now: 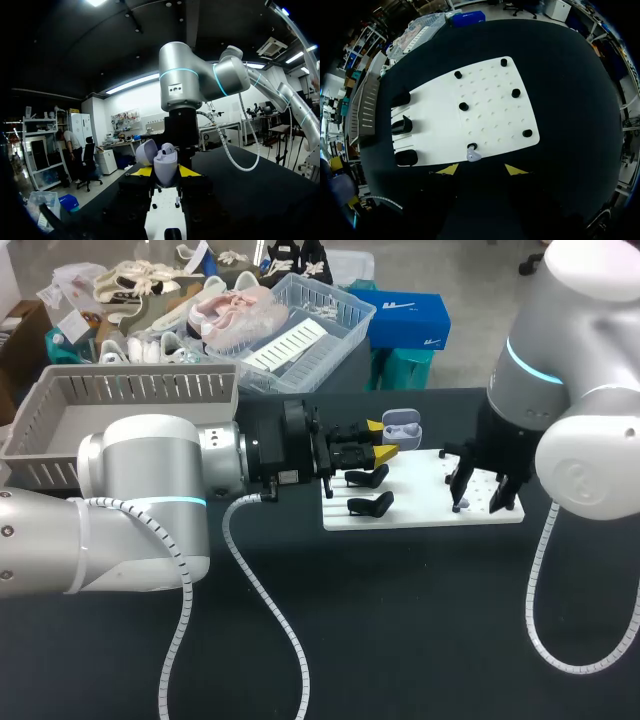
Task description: Pick up each earbud case from the left stands, insert the matching earbuds, close the lid, and place the case in the box.
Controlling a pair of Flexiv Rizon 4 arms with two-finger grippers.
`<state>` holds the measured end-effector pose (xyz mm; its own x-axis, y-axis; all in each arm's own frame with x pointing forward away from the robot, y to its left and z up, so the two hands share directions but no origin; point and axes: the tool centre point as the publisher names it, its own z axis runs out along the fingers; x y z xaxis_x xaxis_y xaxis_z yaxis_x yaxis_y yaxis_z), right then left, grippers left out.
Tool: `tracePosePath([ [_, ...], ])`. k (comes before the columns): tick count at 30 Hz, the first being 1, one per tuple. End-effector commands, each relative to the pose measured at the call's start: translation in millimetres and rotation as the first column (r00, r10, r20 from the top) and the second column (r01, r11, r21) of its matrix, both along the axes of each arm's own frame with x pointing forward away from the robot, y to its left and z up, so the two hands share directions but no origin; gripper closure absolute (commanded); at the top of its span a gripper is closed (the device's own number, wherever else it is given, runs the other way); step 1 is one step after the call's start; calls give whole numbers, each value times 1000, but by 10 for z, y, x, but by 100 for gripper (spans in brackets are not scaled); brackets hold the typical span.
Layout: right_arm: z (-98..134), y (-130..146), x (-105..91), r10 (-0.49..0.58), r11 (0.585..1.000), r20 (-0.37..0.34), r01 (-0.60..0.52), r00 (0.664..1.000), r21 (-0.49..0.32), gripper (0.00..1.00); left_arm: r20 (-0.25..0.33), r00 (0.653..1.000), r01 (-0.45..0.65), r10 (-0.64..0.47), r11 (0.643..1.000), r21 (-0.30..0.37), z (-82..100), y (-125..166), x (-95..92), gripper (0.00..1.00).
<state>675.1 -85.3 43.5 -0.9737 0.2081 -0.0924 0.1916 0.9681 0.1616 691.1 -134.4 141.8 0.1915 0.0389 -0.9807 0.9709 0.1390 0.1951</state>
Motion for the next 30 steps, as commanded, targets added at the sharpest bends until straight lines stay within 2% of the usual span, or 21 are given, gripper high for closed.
tracePosePath([
  [1, -79, -4, 26, 10, 1000, -2, -10, 1000, 17, 47, 2, 1000, -5, 5, 1000, -2, -5, -5, -4, 100],
  [7, -171, 14, 60, 33, 997, -7, -32, 999, 64, 50, 2, 1000, -5, 5, 1000, -2, -5, -5, -4, 100],
  [20, -191, 105, 104, 54, 996, -10, -53, 999, 75, 54, 2, 1000, -5, 5, 1000, -2, -5, -5, -4, 100],
  [22, -196, 117, 113, 57, 996, -10, -56, 998, 76, 59, 2, 1000, -5, 5, 1000, -2, -5, -5, -4, 100],
  [25, -205, 135, 117, 59, 995, -12, -58, 998, 79, 61, 2, 1000, -5, 5, 1000, -2, -5, -5, -4, 100],
  [30, -214, 148, 131, 61, 995, -15, -60, 998, 79, 72, 2, 1000, -5, 5, 1000, -2, -5, -5, -4, 100],
])
